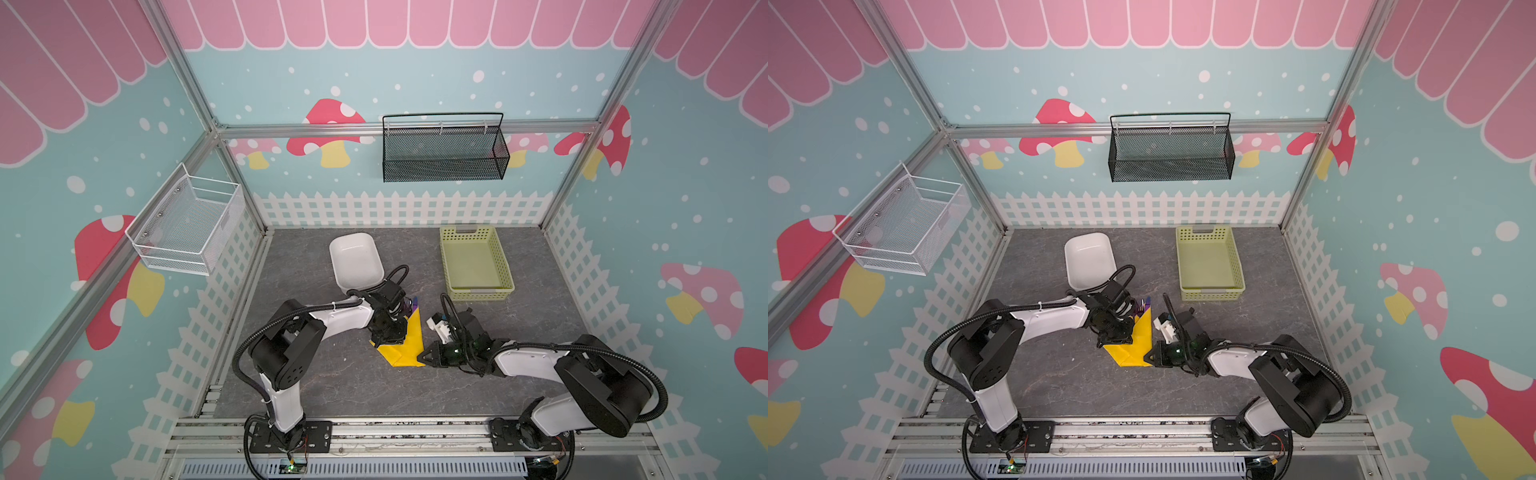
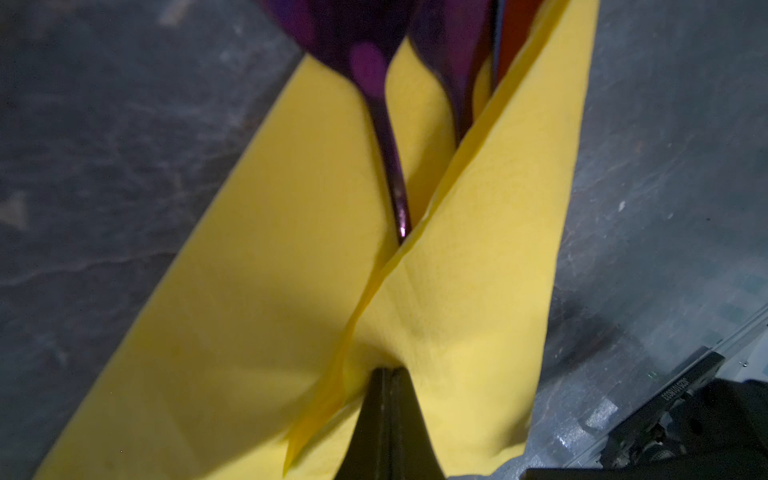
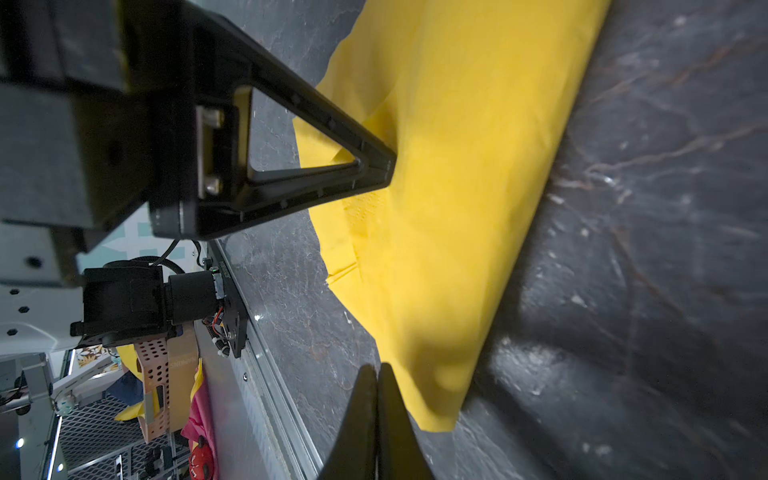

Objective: Place the utensils on the paper napkin and roll it up

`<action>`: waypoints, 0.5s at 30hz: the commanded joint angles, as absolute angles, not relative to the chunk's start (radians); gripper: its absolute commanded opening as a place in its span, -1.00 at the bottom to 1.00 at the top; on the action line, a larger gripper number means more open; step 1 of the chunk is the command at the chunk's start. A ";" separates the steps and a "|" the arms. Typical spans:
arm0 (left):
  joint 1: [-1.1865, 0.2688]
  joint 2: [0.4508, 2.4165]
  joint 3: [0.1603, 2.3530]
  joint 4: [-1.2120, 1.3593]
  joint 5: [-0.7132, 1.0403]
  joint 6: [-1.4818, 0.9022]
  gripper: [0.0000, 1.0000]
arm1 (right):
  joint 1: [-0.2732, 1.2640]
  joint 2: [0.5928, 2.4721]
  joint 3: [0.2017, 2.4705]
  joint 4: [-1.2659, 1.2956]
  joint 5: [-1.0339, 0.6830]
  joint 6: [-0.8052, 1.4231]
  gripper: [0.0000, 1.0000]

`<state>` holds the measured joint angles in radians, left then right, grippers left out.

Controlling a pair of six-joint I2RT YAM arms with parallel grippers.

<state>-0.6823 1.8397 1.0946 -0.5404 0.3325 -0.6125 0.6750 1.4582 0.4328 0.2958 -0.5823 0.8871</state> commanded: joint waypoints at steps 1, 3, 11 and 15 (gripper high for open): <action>-0.683 1.861 1.059 -0.558 0.287 -0.594 -1.00 | 0.673 1.480 0.409 0.275 -0.565 0.886 -0.88; -0.683 1.859 1.060 -0.558 0.290 -0.592 -1.00 | 0.672 1.493 0.409 0.264 -0.553 0.882 -0.88; -0.686 1.807 1.091 -0.562 0.313 -0.605 -1.00 | 0.670 1.540 0.431 0.200 -0.531 0.857 -0.89; -0.688 1.773 1.112 -0.562 0.318 -0.620 -1.00 | 0.670 1.534 0.429 0.202 -0.533 0.857 -0.90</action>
